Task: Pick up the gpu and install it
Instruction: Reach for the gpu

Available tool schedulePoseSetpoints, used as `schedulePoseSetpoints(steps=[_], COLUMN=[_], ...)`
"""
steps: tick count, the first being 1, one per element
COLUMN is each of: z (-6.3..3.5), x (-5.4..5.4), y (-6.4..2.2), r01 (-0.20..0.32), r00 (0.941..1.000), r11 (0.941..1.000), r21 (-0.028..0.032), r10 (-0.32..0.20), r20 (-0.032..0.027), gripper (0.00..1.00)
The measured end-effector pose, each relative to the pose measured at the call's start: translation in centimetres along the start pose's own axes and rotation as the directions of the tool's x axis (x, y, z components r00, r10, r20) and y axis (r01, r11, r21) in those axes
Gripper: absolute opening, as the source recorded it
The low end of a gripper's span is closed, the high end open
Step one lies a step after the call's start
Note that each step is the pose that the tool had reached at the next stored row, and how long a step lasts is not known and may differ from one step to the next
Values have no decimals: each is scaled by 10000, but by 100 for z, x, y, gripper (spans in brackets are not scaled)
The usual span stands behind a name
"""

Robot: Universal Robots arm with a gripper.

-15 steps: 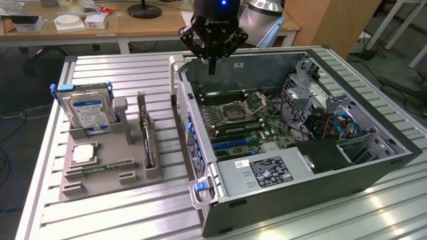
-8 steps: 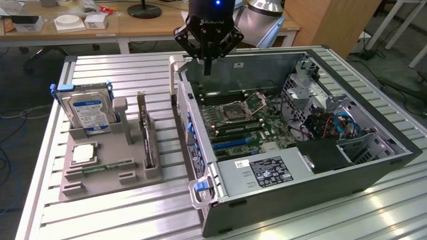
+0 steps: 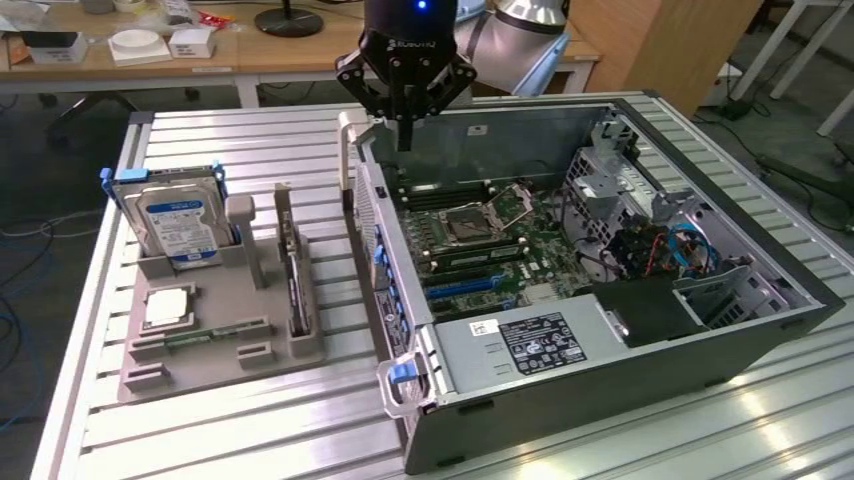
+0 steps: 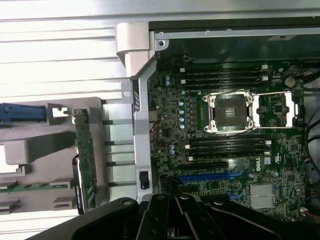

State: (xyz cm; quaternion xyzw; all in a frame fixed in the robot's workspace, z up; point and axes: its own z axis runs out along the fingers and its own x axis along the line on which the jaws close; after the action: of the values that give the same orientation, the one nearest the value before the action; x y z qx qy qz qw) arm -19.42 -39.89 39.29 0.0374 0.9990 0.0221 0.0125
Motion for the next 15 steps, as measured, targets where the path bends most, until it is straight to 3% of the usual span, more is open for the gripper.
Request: schedulePoseSetpoints(steps=[15], z=[0], x=[182], y=[-14], r01=[0], r00=[10000], r11=[10000], r21=[0], r10=[0], r20=[-1], gripper=[10])
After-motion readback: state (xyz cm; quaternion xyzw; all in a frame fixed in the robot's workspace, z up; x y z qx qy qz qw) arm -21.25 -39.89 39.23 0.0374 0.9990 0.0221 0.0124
